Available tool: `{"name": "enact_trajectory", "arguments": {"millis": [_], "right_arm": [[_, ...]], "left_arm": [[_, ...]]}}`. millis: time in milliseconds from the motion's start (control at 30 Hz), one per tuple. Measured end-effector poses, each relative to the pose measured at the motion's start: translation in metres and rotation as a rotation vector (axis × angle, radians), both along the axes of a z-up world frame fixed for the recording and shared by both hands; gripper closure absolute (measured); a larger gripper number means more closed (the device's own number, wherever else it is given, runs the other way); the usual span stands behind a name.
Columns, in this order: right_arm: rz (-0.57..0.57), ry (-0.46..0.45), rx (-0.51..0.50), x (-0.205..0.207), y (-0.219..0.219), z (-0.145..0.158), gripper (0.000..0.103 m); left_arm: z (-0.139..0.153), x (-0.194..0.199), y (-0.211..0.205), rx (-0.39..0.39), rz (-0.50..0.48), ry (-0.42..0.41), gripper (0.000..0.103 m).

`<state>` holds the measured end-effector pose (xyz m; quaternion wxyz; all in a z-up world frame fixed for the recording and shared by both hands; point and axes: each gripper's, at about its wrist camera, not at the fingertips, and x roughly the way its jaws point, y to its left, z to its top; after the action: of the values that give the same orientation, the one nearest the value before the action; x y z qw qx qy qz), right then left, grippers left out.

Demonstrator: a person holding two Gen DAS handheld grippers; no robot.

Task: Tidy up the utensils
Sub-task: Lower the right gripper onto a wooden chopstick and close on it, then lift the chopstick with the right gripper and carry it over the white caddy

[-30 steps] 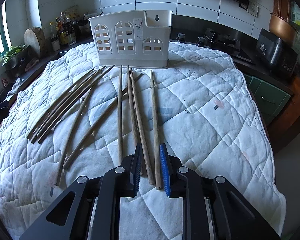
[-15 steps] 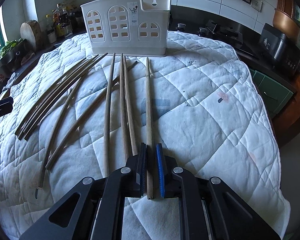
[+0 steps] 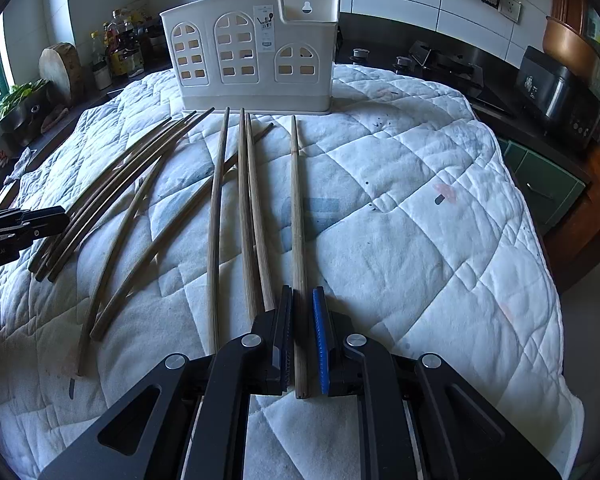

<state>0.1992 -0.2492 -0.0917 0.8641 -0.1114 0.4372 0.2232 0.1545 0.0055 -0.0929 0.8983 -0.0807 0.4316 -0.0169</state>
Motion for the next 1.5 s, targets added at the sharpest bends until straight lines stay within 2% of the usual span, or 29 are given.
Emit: {"name": "enact_trajectory", "arguments": {"millis": [67, 133, 233, 300, 500, 767, 967, 1300, 1500], "right_arm": [[-0.001, 0.0, 0.0, 0.0, -0.001, 0.0, 0.093], [-0.002, -0.002, -0.002, 0.0, -0.001, 0.001, 0.095], [-0.007, -0.003, -0.003, -0.002, -0.002, 0.002, 0.095], [-0.011, -0.01, -0.004, -0.004, -0.002, 0.005, 0.096], [-0.023, -0.057, 0.007, -0.017, -0.008, 0.023, 0.096], [-0.032, -0.185, 0.058, -0.04, -0.012, 0.075, 0.096], [-0.023, -0.261, 0.089, -0.048, -0.006, 0.108, 0.096], [0.001, -0.265, 0.096, -0.017, 0.015, 0.156, 0.096], [-0.005, -0.282, 0.089, 0.023, 0.029, 0.203, 0.096]], "left_arm": [[0.0, 0.003, -0.001, 0.006, 0.0, 0.001, 0.08], [-0.001, 0.005, -0.003, 0.041, 0.003, 0.004, 0.087], [0.0, 0.005, -0.013, 0.117, -0.006, 0.0, 0.091], [0.001, 0.004, -0.016, 0.141, -0.007, -0.003, 0.094], [0.016, -0.005, -0.008, 0.063, -0.002, -0.037, 0.097], [0.054, -0.028, -0.006, 0.055, -0.005, -0.156, 0.098], [0.069, -0.032, -0.002, 0.02, -0.022, -0.178, 0.098], [0.106, -0.022, 0.01, 0.017, -0.058, -0.234, 0.098], [0.129, -0.003, 0.012, 0.036, -0.1, -0.245, 0.098]]}}
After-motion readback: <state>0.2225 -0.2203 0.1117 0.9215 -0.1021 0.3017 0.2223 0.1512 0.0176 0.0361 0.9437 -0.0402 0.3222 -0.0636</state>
